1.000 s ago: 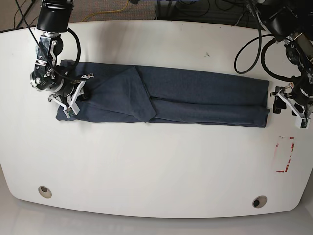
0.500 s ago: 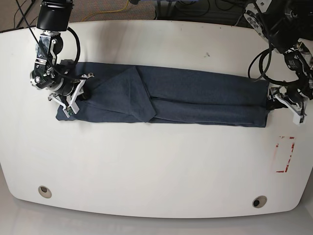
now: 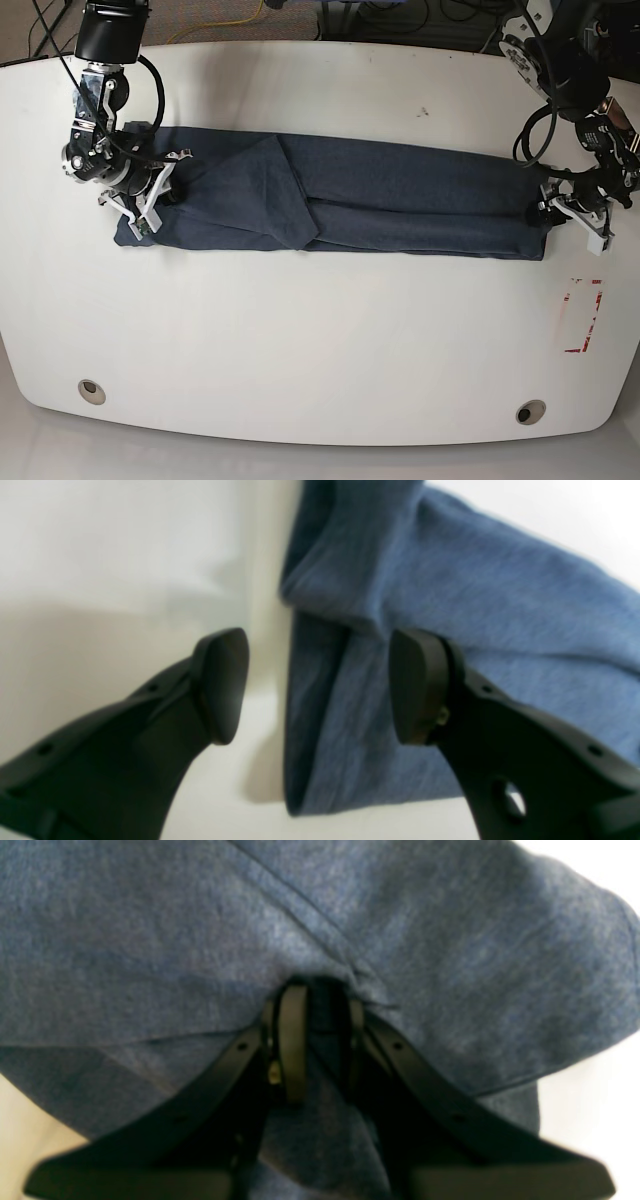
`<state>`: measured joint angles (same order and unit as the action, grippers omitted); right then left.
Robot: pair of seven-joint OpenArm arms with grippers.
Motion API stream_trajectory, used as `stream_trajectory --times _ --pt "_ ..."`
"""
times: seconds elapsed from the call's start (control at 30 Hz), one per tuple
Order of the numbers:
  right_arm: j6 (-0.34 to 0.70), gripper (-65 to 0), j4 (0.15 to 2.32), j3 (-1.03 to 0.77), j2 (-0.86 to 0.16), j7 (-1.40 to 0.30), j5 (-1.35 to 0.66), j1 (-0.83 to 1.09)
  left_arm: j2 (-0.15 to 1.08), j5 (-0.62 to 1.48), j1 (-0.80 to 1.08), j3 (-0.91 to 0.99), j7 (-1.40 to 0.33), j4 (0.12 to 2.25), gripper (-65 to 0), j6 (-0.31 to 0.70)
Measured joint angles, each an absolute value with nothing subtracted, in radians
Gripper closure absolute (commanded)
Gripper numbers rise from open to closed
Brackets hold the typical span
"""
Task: Layout the t-shirt on the table in an organized manner, then fold the t-shirt properly
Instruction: 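Grasp the strip end with the left gripper and drag it toward the right gripper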
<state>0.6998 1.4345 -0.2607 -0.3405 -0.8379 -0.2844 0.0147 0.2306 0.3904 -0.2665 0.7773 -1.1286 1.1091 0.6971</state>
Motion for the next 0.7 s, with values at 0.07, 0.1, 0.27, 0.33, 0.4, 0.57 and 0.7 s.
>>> stream_trajectory --times 0.07,0.1,0.27,0.33,0.4,0.57,0.7 --pt "0.7 -10.3 1.435 -0.261 -0.34 -0.838 -0.284 0.014 0.233 0.393 -0.277 0.777 -1.122 1.086 -41.5 0.697" --pt "0.7 -10.3 1.435 -0.261 -0.34 -0.838 -0.284 0.014 0.233 0.398 -0.28 0.777 -1.119 1.076 -41.5 0.697" --pt "0.7 -10.3 1.435 -0.261 -0.34 -0.838 -0.284 0.014 0.231 0.416 -0.284 0.777 -1.106 1.058 -41.5 0.699" --pt "0.7 -10.3 1.435 -0.261 -0.34 -0.838 -0.284 0.014 0.226 0.416 -0.284 0.774 -1.106 1.058 -41.4 0.698" --pt "0.7 -10.3 1.435 -0.261 -0.34 -0.838 -0.284 0.014 0.224 0.417 -0.284 0.753 -1.102 1.058 -41.1 0.699" --pt "0.7 -10.3 1.434 -0.261 -0.34 -0.839 -0.284 0.012 0.222 0.416 -0.288 0.666 -1.102 1.064 -30.7 0.698" --pt "0.699 -10.3 1.435 -0.266 -0.327 -0.841 -0.284 0.012 0.21 0.413 -0.287 0.641 -1.102 1.063 -16.4 0.698"
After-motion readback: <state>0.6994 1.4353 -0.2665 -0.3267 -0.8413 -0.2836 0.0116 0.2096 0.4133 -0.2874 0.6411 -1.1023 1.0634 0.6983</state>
